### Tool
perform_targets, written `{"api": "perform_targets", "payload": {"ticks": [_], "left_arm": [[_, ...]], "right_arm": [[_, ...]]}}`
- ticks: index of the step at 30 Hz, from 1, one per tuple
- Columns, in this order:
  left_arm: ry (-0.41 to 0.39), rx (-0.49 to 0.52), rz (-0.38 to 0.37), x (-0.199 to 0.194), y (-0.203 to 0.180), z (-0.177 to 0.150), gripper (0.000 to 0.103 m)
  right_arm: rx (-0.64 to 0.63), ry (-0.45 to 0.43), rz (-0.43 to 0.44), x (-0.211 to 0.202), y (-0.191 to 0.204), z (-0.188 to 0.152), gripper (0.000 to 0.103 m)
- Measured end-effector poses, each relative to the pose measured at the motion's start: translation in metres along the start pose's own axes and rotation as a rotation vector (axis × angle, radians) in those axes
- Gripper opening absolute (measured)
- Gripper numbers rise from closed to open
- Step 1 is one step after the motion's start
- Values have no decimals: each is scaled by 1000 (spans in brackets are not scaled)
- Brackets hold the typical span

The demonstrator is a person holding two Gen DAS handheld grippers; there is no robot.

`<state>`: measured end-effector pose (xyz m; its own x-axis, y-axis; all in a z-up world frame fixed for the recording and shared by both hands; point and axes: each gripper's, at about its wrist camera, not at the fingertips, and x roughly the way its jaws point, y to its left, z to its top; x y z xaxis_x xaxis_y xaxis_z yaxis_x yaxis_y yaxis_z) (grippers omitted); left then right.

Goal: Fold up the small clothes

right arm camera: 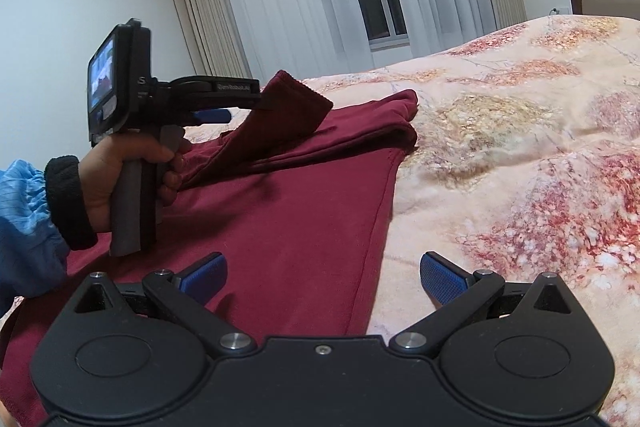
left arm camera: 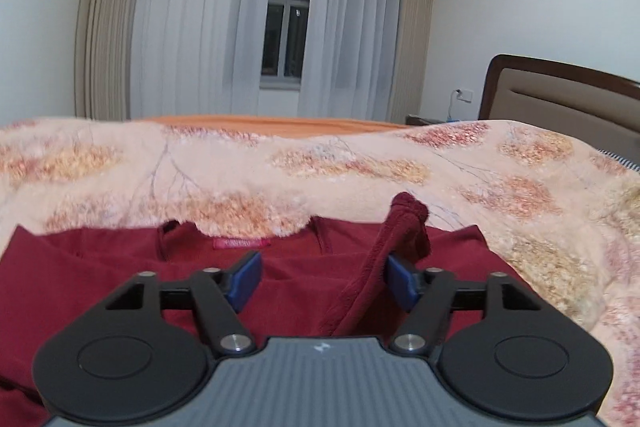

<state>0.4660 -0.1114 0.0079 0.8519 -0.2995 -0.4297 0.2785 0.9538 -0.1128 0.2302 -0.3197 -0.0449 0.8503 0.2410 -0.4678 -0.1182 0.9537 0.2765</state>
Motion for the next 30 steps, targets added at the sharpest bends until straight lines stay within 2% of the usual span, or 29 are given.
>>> {"api": "perform_targets", "payload": {"ticks": [4, 6, 11, 14, 18, 23, 24, 27, 29, 30], "left_arm": [[-13, -40, 6, -14, 11, 1, 95], [-19, -61, 3, -24, 19, 2, 101], [-13, -57, 12, -46, 39, 4, 102], [-4, -36, 90, -58, 59, 2, 102], [-2, -25, 226, -74, 95, -6, 102], [33, -96, 355, -84, 148, -17, 102], [43, -120, 378, -83, 159, -19, 102], [52, -202, 409, -83, 189, -25, 102], [61, -247, 425, -80, 204, -26, 102], [65, -261, 431, -78, 209, -27, 102]], "right_arm": [[-1, 2, -5, 5, 0, 2, 102], [-3, 2, -8, 5, 0, 1, 102], [-24, 11, -9, 7, 3, 2, 102], [-33, 11, 18, 7, 2, 10, 102], [-107, -1, 42, 17, 5, 29, 102], [-179, -24, 96, 60, 7, 69, 102], [-187, -26, 104, 74, 7, 79, 100], [-161, -5, 109, 116, 6, 104, 85], [-145, 11, 70, 141, 8, 117, 67], [-152, 16, 53, 151, 10, 121, 64]]}}
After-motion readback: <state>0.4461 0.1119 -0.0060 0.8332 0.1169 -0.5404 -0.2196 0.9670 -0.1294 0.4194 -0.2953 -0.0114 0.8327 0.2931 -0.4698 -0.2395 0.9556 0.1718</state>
